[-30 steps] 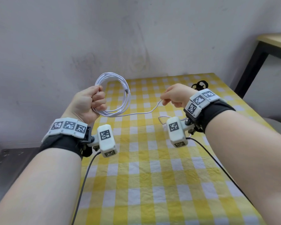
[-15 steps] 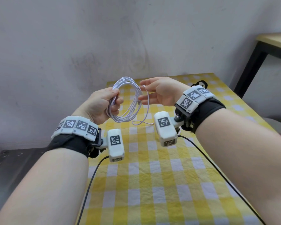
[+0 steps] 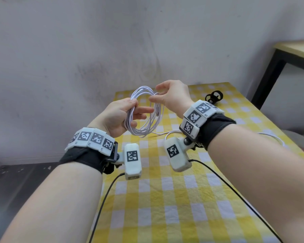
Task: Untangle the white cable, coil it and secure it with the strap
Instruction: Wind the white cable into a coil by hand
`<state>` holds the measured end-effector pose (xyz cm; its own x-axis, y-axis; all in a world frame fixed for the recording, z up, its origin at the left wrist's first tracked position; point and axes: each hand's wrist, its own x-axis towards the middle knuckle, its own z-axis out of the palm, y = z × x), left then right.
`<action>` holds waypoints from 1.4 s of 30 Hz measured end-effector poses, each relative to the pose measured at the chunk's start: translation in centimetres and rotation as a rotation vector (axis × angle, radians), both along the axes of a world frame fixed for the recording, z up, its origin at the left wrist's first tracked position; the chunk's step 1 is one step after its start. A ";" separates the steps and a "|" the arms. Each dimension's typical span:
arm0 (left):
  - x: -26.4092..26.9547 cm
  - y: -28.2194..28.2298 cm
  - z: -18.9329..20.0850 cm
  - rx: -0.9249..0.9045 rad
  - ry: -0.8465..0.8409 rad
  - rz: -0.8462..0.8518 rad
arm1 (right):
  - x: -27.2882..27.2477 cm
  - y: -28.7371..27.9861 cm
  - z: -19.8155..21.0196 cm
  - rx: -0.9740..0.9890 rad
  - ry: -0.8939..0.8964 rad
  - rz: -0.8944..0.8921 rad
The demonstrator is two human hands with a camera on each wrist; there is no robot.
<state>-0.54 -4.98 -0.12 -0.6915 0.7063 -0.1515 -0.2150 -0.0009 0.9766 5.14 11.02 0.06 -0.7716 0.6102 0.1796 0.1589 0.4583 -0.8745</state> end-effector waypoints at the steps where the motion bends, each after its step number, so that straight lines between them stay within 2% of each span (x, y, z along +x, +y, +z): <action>1: 0.0 0.1 0.0 0.010 -0.008 0.011 | 0.1 0.0 0.1 0.028 0.011 -0.007; 12: -0.3 0.4 -0.5 0.066 -0.104 -0.019 | 0.0 -0.5 0.5 0.245 0.083 -0.015; 17: -0.5 0.4 -1.0 0.153 -0.190 -0.069 | 0.2 -0.3 0.3 0.152 0.159 0.055; 20: -0.7 0.4 -0.8 0.211 -0.243 -0.113 | 0.3 0.2 -0.2 0.226 0.149 -0.032; 22: -0.8 0.4 -0.8 0.269 -0.293 -0.136 | 0.5 0.5 -0.5 0.101 0.037 0.004; 25: -0.8 0.5 -0.7 0.324 -0.339 -0.171 | 1.0 0.3 -0.8 -0.357 -0.132 0.283; 28: -0.9 0.5 -1.0 0.319 -0.357 -0.163 | 1.4 0.3 -0.6 -0.677 -0.072 0.395; 31: -0.9 0.5 -1.4 0.279 -0.368 -0.135 | 1.5 0.4 0.1 -0.846 -0.010 0.387; 35: -0.5 0.6 -1.8 0.211 -0.331 -0.121 | 1.2 0.2 0.7 -0.904 0.013 0.312; 42: -0.4 0.9 -1.2 0.090 -0.227 -0.173 | 1.2 0.3 0.5 -0.692 -0.081 0.243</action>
